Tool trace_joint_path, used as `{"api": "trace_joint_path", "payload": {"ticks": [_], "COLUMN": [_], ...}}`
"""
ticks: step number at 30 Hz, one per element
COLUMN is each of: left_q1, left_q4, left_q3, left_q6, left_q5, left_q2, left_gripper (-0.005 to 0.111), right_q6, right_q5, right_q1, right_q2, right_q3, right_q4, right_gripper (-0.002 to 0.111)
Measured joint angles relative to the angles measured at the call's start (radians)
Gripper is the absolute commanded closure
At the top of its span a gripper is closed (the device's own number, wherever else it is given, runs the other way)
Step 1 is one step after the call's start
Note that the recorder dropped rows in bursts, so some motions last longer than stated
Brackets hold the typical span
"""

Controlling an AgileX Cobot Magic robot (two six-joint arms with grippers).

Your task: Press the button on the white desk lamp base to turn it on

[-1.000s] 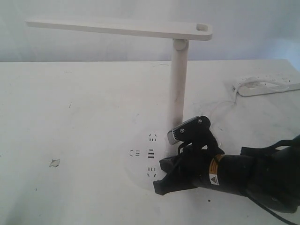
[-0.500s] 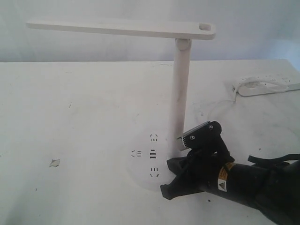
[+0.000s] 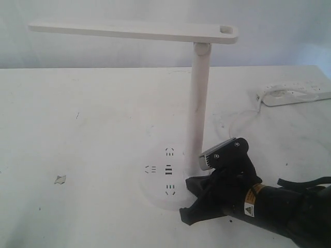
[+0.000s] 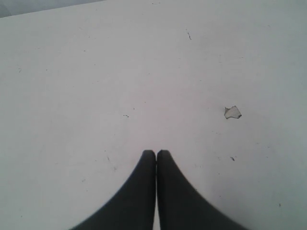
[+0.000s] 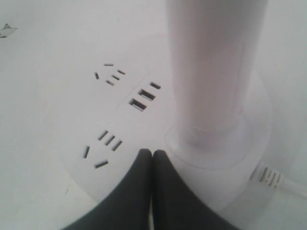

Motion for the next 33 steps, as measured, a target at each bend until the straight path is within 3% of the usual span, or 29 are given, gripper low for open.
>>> {"api": "trace_joint_path", "payload": {"ticks": [25,33], "left_q1": [0.0,0.0], "left_q4": [0.0,0.0], "left_q3": [0.0,0.0], "left_q6": [0.0,0.0], "left_q5": [0.0,0.0], "left_q2": [0.0,0.0], "left_gripper": [0.107,0.107], "right_q6": [0.01,-0.016], "right_q5": [0.076,-0.011], "right_q1": [0.002,0.002], "right_q2": [-0.009,-0.001], "right_q3": [-0.005,0.014], "right_q4": [-0.004,-0.001], "right_gripper": [0.108,0.108]}}
